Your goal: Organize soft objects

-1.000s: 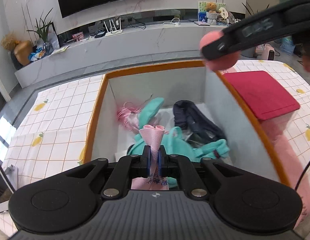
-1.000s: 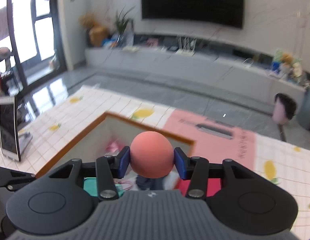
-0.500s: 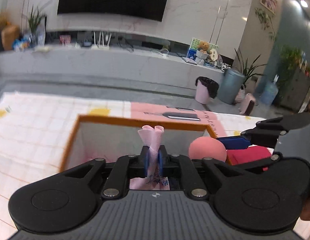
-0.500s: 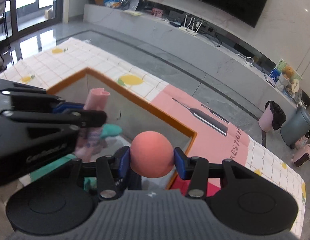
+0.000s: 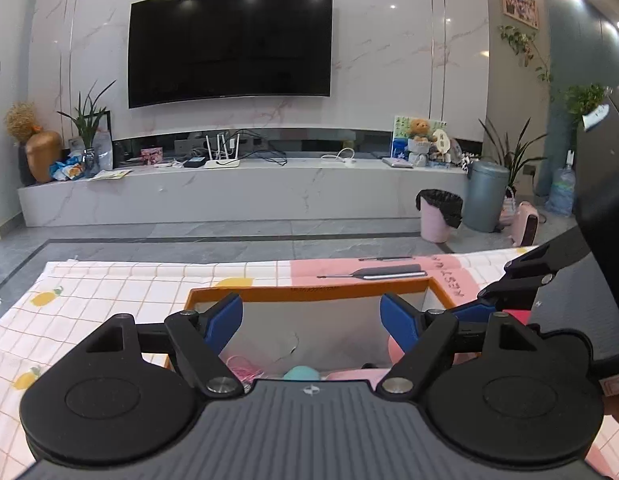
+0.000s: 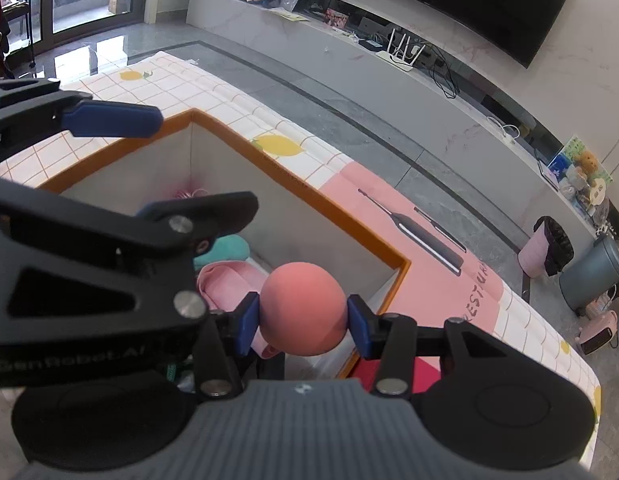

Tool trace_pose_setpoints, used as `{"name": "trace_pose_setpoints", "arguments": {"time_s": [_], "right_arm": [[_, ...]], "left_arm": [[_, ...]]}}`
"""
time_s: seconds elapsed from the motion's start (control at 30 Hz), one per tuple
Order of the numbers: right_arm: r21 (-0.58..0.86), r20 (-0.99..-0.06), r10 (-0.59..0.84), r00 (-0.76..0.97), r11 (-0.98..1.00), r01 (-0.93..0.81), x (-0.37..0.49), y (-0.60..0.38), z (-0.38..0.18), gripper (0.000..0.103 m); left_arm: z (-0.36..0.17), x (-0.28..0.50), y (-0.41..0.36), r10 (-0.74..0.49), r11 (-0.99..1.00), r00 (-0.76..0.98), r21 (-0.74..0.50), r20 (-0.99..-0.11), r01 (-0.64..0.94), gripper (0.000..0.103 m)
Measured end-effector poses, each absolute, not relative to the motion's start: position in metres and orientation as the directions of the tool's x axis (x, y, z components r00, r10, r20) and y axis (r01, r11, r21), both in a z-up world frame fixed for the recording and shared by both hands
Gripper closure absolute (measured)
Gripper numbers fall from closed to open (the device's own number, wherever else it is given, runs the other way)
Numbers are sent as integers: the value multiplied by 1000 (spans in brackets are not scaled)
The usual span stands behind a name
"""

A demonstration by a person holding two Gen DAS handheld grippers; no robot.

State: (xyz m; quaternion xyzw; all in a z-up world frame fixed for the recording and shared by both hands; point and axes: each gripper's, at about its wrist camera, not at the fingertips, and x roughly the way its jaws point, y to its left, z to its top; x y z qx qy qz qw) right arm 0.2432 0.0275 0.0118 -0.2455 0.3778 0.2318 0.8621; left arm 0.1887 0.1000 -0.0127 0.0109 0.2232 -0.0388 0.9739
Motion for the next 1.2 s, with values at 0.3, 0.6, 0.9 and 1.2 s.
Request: {"name": "trace_pose_setpoints", "arguments": {"time_s": [0.3,0.6,0.9,1.2], "right_arm": [[-273,-678,275,681,766,-581,224,32,15,8],[-277,-629,334,702,747,-604,185,29,28,3],[-275,-590,304,748,795,-540,147,-3,69,3],[-250,-527,296,796,842,-479,103,-55,105,3]], "left_arm": [[-7,192,115,-70,996,866,-78,-495,36,11],[14,166,122,-1,995,857,-86,-515,-51,12],[48,130,103,32,991,876,-97,-482,-89,12],[56,88,65,-71,991,893,-137,-444,11,12]]}}
